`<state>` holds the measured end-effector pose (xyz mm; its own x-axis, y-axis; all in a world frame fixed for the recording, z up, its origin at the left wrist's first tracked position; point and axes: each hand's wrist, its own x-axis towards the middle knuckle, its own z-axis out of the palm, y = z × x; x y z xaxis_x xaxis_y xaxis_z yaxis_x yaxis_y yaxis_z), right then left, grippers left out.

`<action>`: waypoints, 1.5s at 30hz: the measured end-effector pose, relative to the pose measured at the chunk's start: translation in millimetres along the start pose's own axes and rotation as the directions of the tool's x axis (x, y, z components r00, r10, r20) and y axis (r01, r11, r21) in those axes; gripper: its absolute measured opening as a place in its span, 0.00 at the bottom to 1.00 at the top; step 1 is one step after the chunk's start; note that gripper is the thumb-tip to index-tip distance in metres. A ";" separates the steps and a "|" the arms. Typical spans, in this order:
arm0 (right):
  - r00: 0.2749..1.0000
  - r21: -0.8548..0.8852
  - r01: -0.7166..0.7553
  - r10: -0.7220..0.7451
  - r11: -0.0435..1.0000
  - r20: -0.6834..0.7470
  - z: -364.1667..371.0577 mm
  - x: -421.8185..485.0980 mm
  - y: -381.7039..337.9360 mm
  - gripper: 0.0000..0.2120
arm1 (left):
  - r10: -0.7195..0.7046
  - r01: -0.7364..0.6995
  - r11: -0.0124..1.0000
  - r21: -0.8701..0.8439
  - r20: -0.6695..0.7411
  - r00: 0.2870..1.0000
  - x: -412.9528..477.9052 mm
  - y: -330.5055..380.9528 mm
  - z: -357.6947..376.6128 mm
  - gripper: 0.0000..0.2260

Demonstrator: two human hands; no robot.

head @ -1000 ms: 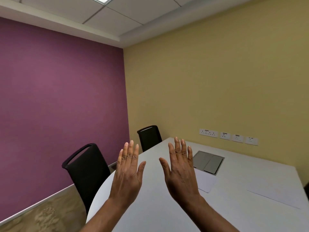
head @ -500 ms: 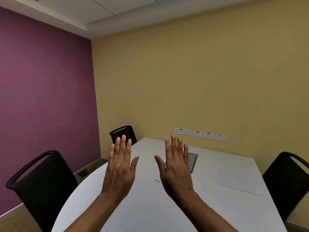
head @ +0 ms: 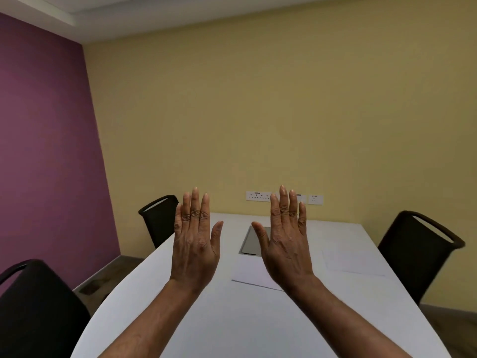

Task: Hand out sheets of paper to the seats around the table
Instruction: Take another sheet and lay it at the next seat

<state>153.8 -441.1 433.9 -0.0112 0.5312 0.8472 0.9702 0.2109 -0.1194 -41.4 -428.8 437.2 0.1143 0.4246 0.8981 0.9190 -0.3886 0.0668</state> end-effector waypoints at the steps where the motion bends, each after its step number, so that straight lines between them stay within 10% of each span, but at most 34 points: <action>1: 1.000 -0.021 -0.020 0.020 1.000 -0.005 2.3 0.9 -8.6 0.34 | 0.018 -0.018 0.999 -0.028 0.000 1.000 1.9 -10.5 1.0 0.27; 13: 0.994 -0.139 -0.059 0.045 0.989 -0.102 12.9 23.0 -86.2 0.34 | 0.120 -0.131 0.975 -0.180 -0.075 0.990 25.0 -88.9 7.2 0.27; 31: 0.982 -0.126 -0.033 0.009 0.991 -0.189 40.4 72.8 -10.3 0.36 | 0.129 -0.146 0.980 -0.136 -0.122 0.984 75.7 -61.5 77.4 0.28; 45: 0.991 -0.163 -0.134 0.133 0.978 -0.017 146.6 43.2 41.8 0.34 | 0.083 -0.062 0.987 -0.149 0.138 0.987 28.8 -91.2 200.9 0.27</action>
<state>158.4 -289.0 389.6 0.1216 0.5405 0.8325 0.9893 0.0017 -0.1457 -46.1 -216.8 369.7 0.2411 0.5001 0.8317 0.8436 -0.5317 0.0752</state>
